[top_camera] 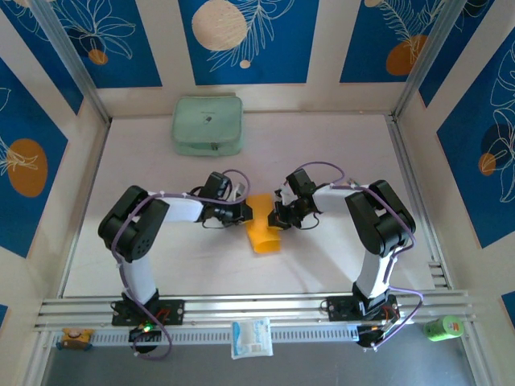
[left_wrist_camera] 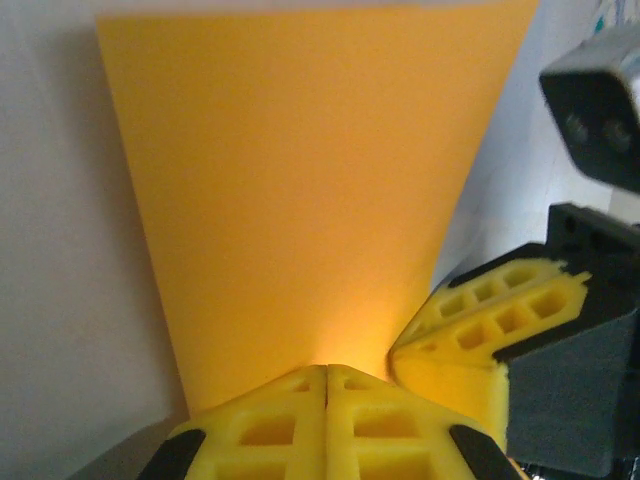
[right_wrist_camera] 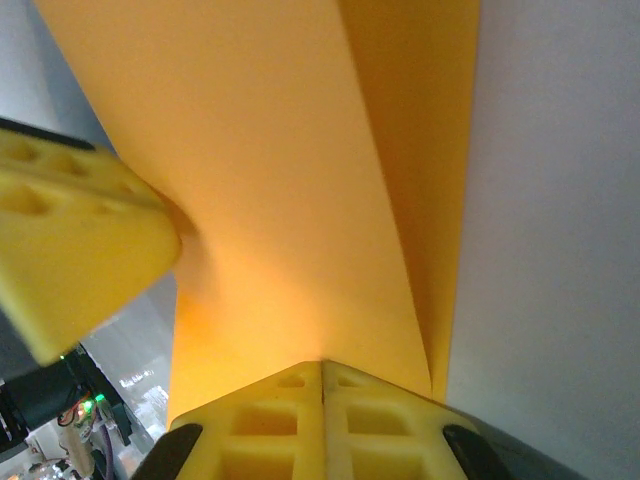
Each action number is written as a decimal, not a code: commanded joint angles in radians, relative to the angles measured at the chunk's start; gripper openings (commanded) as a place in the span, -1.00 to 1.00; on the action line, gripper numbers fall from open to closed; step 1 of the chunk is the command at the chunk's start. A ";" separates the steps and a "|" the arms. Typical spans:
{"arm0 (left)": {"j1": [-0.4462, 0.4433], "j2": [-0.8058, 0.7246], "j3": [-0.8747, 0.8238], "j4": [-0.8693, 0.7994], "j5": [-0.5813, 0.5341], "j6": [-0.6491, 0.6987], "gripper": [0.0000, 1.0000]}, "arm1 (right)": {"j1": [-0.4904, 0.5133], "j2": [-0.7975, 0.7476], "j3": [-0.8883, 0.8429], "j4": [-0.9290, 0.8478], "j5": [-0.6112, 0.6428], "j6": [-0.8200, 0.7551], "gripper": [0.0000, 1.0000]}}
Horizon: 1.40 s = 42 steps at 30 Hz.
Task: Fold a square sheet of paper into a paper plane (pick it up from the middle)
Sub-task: First fold the square sheet of paper in half at the center of the table.
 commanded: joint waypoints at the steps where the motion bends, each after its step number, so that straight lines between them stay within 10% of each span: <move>1: 0.024 0.054 0.002 0.030 0.047 -0.001 -1.00 | -0.010 0.039 -0.035 -0.070 0.088 0.009 -1.00; 42: 0.093 0.126 0.198 -0.160 0.034 0.073 -1.00 | -0.001 0.047 -0.042 -0.065 0.091 0.014 -1.00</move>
